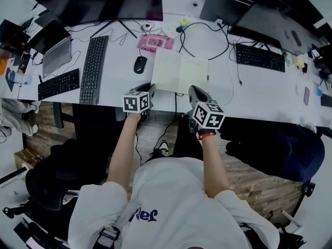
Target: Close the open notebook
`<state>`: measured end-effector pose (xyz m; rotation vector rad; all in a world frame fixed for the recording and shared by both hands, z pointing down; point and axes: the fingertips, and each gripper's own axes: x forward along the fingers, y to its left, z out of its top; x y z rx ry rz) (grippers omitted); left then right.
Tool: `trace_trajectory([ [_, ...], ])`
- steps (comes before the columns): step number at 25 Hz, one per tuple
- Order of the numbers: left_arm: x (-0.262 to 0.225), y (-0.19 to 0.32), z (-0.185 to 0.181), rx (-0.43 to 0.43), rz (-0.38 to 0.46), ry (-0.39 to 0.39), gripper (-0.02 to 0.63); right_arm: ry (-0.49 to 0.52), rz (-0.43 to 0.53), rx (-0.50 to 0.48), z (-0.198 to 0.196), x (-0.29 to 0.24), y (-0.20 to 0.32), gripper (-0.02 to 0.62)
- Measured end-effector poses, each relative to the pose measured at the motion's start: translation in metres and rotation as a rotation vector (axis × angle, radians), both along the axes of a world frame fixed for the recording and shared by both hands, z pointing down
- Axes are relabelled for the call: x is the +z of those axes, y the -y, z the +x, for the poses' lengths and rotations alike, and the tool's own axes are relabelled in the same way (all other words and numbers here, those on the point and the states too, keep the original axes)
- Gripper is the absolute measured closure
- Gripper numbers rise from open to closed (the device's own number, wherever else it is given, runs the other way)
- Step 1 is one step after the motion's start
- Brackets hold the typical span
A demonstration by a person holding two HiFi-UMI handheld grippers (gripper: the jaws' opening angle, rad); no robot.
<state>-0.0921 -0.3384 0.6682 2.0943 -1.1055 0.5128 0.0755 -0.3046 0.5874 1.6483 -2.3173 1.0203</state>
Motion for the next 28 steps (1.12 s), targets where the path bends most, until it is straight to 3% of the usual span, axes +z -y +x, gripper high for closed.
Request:
trace_trajectory([
  [12,-0.022,-0.008,0.013,0.035,0.073,0.036,0.522,-0.005,0.016,0.014,0.007,-0.007,-0.005,0.58],
  [28,-0.052,-0.015,0.041,0.071,0.15,0.026,0.537,0.006,0.04,0.017,0.015,-0.019,-0.009,0.58],
])
